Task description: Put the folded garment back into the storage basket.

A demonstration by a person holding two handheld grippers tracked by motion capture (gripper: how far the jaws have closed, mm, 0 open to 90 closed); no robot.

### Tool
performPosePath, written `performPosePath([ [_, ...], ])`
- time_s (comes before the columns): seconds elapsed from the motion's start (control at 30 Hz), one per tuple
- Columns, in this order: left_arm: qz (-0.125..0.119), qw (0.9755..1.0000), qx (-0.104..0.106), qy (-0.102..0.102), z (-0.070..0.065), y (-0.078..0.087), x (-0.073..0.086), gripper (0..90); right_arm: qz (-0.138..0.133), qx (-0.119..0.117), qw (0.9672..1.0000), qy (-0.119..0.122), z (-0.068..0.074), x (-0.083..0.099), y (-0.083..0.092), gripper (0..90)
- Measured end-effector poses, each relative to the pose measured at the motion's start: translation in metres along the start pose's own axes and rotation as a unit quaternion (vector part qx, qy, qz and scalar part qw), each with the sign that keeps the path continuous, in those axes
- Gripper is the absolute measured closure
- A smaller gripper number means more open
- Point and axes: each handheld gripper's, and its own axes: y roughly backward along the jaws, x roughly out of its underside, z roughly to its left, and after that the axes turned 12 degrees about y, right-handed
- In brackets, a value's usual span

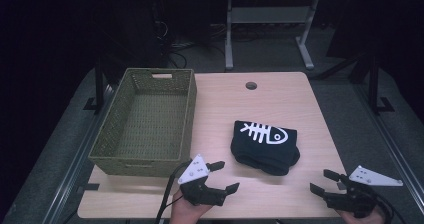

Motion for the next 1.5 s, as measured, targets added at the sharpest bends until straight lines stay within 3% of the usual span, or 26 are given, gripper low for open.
performPosePath([
  [0.1, 0.001, 1.0, -0.002, -0.001, 0.0, -0.004, -0.005, 21.0, 0.006, -0.003, 1.0, 0.0, -0.001, -0.002, -0.002, 20.8],
  [0.2, 0.004, 1.0, -0.002, 0.0, 0.0, -0.011, -0.012, 18.9, 0.035, -0.012, 0.9993, -0.011, -0.006, -0.009, -0.006, 18.8],
  [0.27, 0.004, 1.0, -0.003, -0.001, 0.0, -0.015, -0.017, 18.8, 0.039, -0.007, 0.9992, -0.003, -0.008, -0.014, -0.006, 18.8],
  [0.47, 0.004, 1.0, -0.006, 0.004, 0.006, -0.031, -0.037, 18.0, 0.019, -0.007, 0.9996, -0.018, -0.019, -0.026, -0.004, 18.7],
  [0.77, 0.003, 0.9997, -0.022, 0.012, 0.014, -0.051, -0.054, 17.5, 0.027, -0.01, 0.9994, -0.018, -0.03, -0.044, -0.011, 19.0],
  [0.97, 0.011, 0.9989, -0.033, 0.032, 0.026, -0.064, -0.061, 17.7, 0.039, -0.017, 0.999, -0.017, -0.036, -0.054, -0.021, 18.6],
  [1.13, 0.01, 0.9966, -0.067, 0.046, 0.04, -0.079, -0.064, 17.5, 0.047, -0.023, 0.9986, -0.013, -0.043, -0.066, -0.034, 18.8],
  [1.23, 0.015, 0.9956, -0.076, 0.053, 0.045, -0.083, -0.064, 17.5, 0.048, -0.024, 0.9984, -0.017, -0.046, -0.07, -0.039, 18.7],
  [1.43, 0.024, 0.9913, -0.103, 0.078, 0.062, -0.094, -0.062, 17.6, 0.058, -0.031, 0.9974, -0.031, -0.054, -0.075, -0.063, 19.1],
  [1.47, 0.035, 0.9891, -0.112, 0.09, 0.067, -0.097, -0.06, 17.6, 0.067, -0.033, 0.9965, -0.037, -0.057, -0.075, -0.07, 19.6],
  [1.5, 0.035, 0.9891, -0.112, 0.09, 0.067, -0.097, -0.06, 17.6, 0.067, -0.033, 0.9965, -0.037, -0.057, -0.075, -0.07, 19.6],
])
